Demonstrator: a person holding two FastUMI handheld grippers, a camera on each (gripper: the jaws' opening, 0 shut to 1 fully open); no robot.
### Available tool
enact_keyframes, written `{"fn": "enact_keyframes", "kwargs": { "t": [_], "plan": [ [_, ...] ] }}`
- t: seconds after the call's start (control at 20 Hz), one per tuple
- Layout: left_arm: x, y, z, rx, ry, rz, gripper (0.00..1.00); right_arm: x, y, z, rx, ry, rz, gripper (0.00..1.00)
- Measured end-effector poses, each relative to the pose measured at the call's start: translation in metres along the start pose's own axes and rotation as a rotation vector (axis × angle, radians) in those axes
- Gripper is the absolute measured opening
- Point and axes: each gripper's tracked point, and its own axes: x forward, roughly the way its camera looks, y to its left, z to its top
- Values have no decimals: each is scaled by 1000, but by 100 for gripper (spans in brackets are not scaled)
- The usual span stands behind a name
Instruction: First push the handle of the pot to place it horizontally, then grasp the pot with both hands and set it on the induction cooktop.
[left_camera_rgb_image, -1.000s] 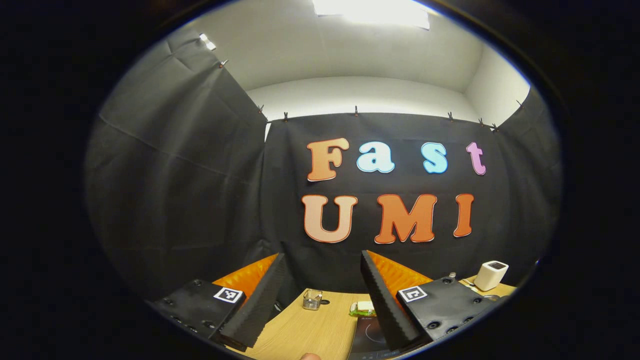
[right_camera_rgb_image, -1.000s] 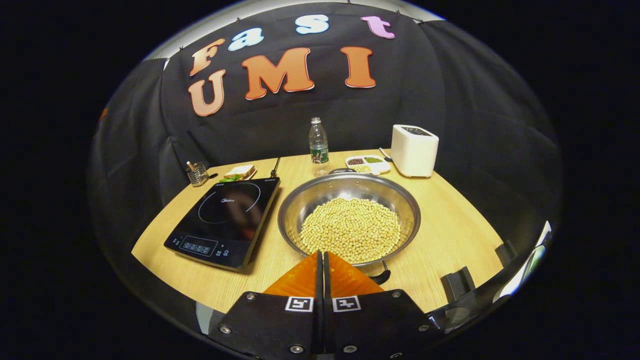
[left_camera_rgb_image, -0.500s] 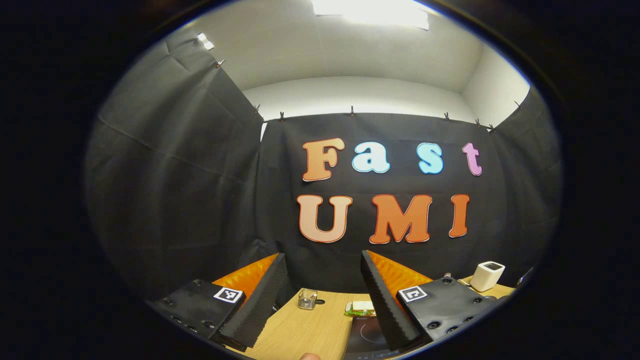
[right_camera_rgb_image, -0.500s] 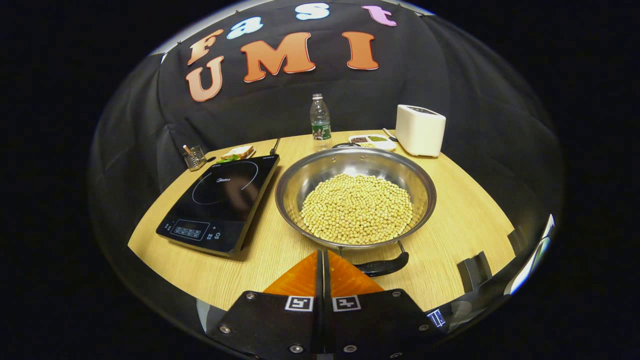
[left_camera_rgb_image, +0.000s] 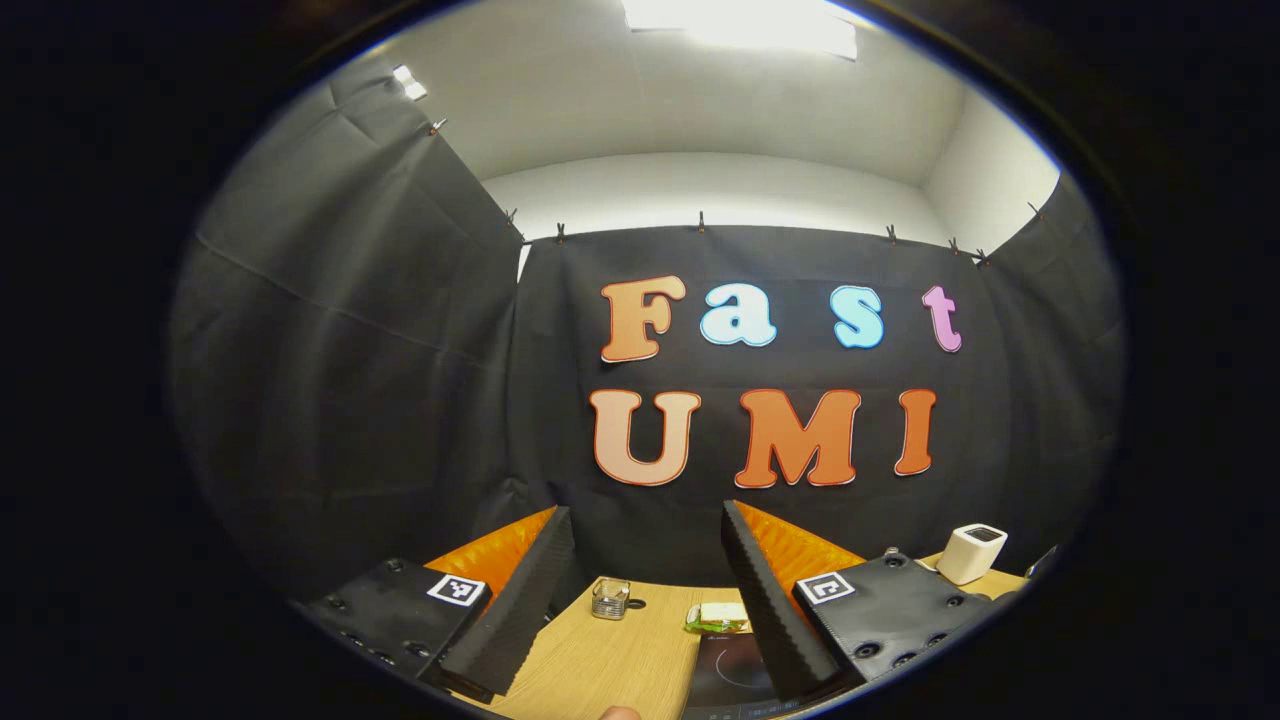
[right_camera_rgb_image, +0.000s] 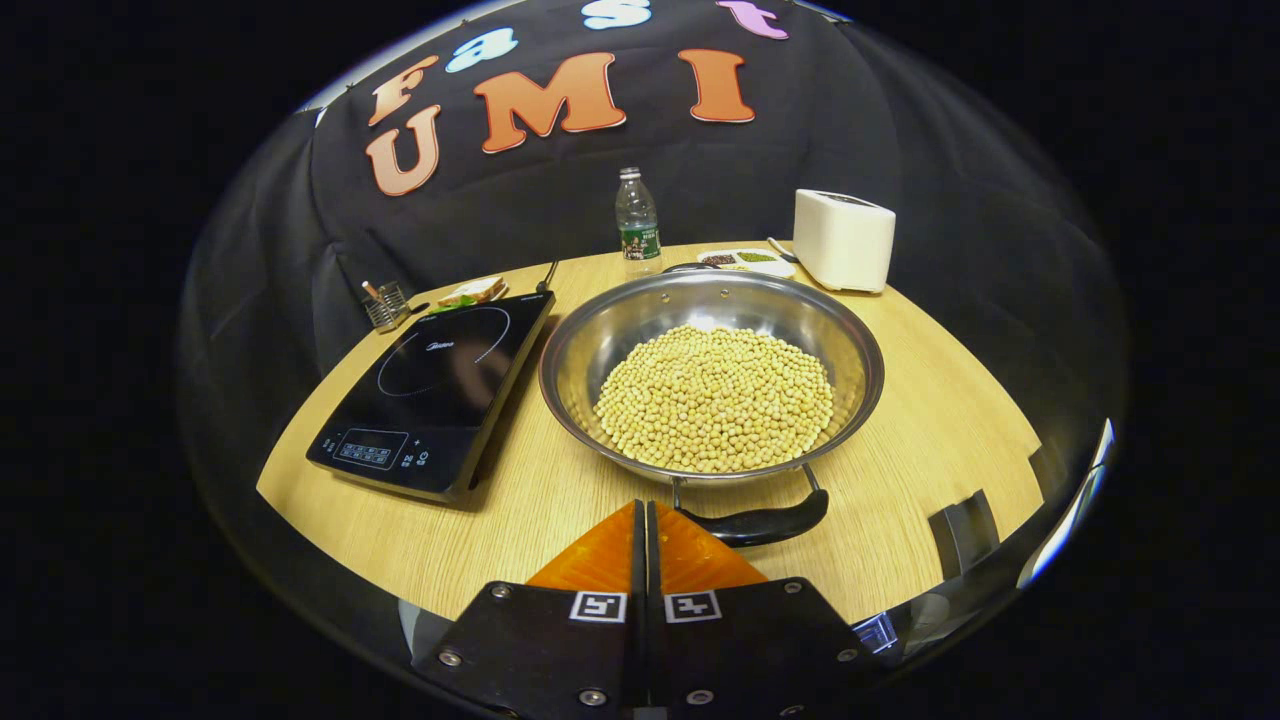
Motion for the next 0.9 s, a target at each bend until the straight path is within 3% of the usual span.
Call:
{"fn": "enact_keyframes", "kwargs": {
  "t": [0.9],
  "plan": [
    [-1, -16, 2, -16, 13, -41, 97, -7, -45, 2, 83, 0, -68, 0]
  ]
}}
